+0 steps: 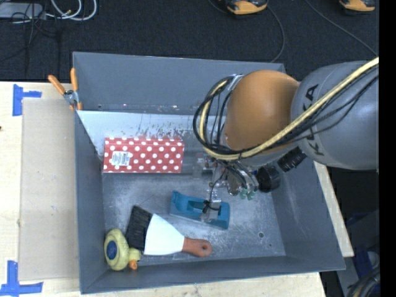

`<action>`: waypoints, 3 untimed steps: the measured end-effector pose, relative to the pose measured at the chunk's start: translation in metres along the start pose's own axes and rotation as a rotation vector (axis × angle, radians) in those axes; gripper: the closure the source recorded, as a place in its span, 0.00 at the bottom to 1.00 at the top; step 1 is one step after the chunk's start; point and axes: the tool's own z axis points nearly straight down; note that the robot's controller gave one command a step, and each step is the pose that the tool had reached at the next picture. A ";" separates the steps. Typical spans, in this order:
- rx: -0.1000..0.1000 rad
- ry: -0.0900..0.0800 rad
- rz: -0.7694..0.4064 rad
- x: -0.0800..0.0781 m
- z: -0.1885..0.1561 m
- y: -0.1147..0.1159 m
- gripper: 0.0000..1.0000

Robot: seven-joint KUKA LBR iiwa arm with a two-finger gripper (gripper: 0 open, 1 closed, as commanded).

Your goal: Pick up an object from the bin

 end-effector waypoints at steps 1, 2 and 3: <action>-0.001 -0.007 0.002 -0.001 -0.005 0.000 0.00; -0.001 -0.008 0.087 -0.012 0.047 -0.016 0.00; -0.001 -0.004 0.063 -0.022 0.128 -0.042 0.00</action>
Offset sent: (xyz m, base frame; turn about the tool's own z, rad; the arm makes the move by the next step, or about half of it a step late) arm 0.0241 -0.0400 -0.1267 0.2115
